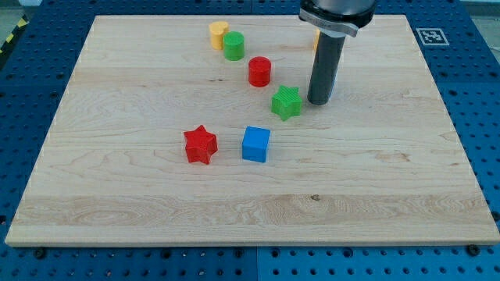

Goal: Nudge the green star to the left slightly

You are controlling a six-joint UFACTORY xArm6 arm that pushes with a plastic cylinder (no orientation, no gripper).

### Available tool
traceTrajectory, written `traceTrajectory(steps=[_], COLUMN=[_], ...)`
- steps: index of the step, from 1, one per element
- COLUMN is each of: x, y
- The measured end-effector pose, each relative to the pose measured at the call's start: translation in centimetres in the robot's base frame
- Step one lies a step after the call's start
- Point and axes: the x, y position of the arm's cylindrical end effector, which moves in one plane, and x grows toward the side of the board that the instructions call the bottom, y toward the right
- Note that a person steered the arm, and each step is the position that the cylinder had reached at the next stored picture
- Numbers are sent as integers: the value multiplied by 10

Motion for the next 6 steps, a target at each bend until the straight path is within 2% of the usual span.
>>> traceTrajectory(steps=[2, 4, 5, 6], x=[8, 36, 76, 132], y=[-27, -38, -21, -29])
